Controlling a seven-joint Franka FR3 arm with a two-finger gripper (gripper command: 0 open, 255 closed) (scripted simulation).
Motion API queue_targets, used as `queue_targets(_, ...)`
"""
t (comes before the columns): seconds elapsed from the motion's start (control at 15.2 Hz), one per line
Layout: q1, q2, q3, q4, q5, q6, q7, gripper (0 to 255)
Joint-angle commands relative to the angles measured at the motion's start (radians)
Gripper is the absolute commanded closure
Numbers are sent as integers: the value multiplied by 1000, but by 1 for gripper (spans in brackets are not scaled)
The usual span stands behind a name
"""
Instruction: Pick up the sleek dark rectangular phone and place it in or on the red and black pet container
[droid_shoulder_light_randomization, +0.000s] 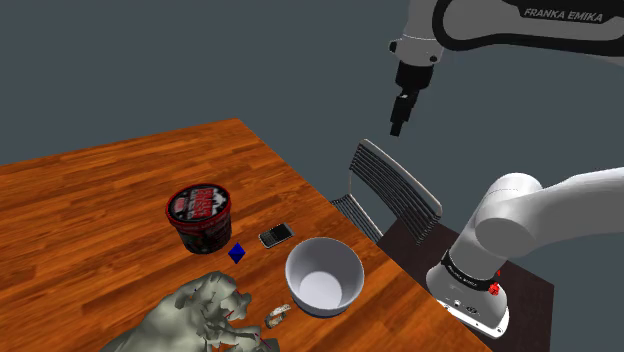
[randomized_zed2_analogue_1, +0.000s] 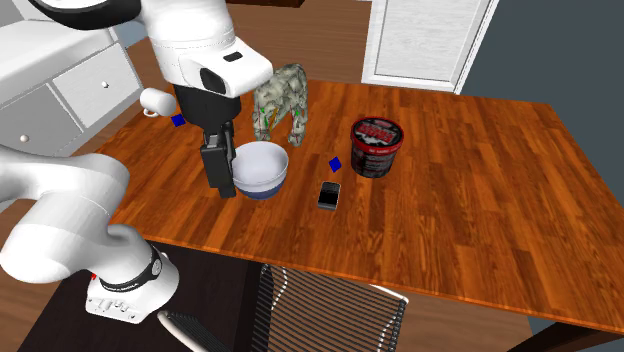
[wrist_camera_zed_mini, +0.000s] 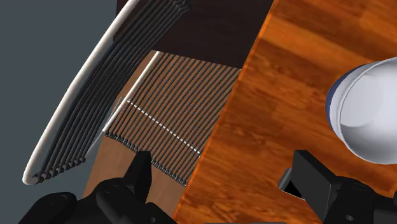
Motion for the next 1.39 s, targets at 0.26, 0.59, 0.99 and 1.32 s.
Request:
queue_targets(0.26, 47, 88, -9, -46, -5, 144, -99, 0)
queue_targets(0.59, 104, 219, -14, -78, -6, 319, -220, 0)
queue_targets(0.99, 169, 397, -9, -82, -3, 515, -363, 0)
queue_targets(1.32, 220, 553, 4, -61, 2, 661, -480, 0)
